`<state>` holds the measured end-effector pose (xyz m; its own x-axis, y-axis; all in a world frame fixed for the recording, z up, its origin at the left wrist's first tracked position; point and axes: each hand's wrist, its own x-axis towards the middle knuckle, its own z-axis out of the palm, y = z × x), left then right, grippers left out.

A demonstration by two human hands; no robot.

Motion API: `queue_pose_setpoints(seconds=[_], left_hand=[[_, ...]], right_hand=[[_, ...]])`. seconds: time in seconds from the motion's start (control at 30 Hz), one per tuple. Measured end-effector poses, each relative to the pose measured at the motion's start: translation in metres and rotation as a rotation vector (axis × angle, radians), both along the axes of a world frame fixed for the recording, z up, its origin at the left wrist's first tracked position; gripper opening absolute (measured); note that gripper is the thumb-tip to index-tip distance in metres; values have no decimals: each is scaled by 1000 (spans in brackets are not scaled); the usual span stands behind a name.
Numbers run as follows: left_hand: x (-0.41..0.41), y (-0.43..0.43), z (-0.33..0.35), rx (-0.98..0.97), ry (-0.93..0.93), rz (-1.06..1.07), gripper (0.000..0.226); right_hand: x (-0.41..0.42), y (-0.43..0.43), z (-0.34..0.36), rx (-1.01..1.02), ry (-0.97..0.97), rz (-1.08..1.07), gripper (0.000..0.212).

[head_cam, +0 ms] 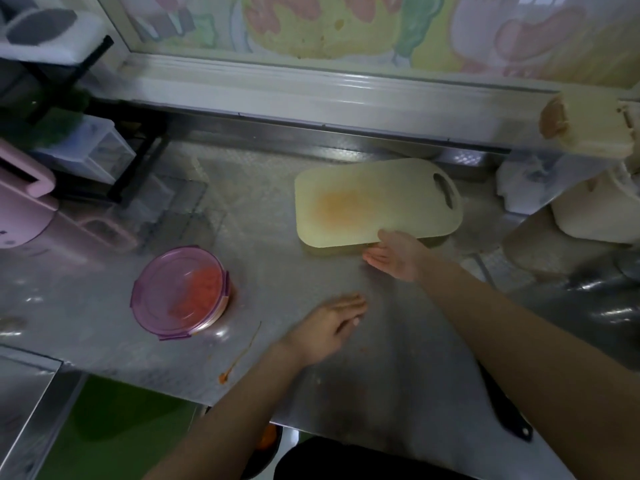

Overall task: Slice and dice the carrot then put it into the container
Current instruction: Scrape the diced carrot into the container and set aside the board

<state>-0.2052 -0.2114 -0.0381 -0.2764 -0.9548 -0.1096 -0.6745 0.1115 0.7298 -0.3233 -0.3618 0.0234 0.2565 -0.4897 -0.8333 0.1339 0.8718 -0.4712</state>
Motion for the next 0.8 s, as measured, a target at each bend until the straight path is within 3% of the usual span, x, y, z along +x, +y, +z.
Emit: queue_pose_setpoints(seconds=[0.1, 0.2, 0.27, 0.37, 0.47, 0.53, 0.8], left_hand=[[3, 18, 8, 63, 112, 136, 29], [25, 31, 18, 16, 203, 323, 35], [47, 44, 17, -127, 119, 436, 51], [73, 67, 4, -223, -195, 613, 52], [75, 84, -5, -9, -370, 753, 50], [70, 87, -10, 53, -329, 740, 56], [31, 95, 9, -49, -49, 454, 46]], right_hand=[[-11, 13, -7, -242, 164, 163, 40], [-43, 39, -23, -779, 585, 336, 27], [-70, 62, -38, -1011, 785, 520, 33], [-93, 97, -66, -1076, 900, 815, 52], [-82, 128, -73, -1176, 928, 872, 67], [-68, 146, -73, -1226, 871, 931, 76], [-28, 186, -71, -1417, 627, 1298, 64]])
